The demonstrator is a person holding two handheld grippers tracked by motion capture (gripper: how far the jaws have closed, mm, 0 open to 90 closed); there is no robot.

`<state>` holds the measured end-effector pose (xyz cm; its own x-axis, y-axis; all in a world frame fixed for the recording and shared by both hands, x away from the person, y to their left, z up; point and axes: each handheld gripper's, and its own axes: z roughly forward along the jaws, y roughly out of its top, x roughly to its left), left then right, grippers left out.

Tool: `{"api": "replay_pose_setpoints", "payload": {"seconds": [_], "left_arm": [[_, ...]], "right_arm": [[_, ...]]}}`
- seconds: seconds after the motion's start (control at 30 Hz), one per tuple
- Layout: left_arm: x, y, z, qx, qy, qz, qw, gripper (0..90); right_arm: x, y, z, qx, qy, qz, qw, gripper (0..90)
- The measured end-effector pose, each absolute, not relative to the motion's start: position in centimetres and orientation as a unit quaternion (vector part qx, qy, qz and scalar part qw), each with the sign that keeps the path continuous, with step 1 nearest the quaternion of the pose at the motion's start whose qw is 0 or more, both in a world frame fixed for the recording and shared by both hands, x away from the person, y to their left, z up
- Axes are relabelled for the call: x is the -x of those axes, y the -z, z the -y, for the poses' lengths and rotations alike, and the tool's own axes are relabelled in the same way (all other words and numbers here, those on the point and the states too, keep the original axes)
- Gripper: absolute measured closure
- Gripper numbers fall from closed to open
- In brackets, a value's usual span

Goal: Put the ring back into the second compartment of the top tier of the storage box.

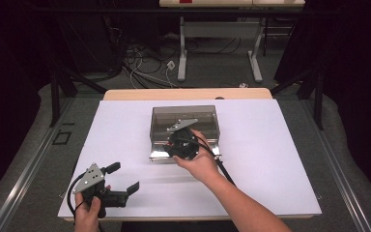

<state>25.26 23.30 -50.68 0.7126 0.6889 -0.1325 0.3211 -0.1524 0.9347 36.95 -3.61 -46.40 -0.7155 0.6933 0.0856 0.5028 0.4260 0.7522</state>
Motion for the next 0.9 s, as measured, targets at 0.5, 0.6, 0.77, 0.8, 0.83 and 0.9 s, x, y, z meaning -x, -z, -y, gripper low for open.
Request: {"api": "replay_pose_setpoints", "payload": {"seconds": [0.5, 0.6, 0.77, 0.8, 0.83, 0.9], "left_arm": [[-25.2, 50.7, -23.3, -0.74, -0.166, -0.342, 0.555, 0.0], [-25.2, 50.7, -23.3, -0.741, -0.166, -0.341, 0.555, 0.0], [-25.3, 50.7, -23.3, -0.741, -0.165, -0.34, 0.555, 0.0], [-25.3, 50.7, -23.3, -0.741, -0.165, -0.34, 0.555, 0.0], [-25.3, 50.7, -23.3, -0.741, -0.165, -0.34, 0.554, 0.0], [-25.3, 50.7, -23.3, -0.741, -0.165, -0.34, 0.555, 0.0]], "right_arm": [[-37.2, 46.9, 4.1, -0.362, -0.382, -0.841, 0.128, 69.2], [-37.2, 47.0, 4.7, -0.363, -0.375, -0.843, 0.133, 69.1], [-37.1, 47.2, 5.5, -0.369, -0.376, -0.84, 0.133, 69.1], [-37.2, 47.3, 5.7, -0.367, -0.376, -0.84, 0.135, 69.1], [-37.1, 47.3, 5.8, -0.37, -0.375, -0.839, 0.135, 69.1], [-37.2, 47.4, 6.1, -0.369, -0.373, -0.84, 0.138, 69.1]]}}
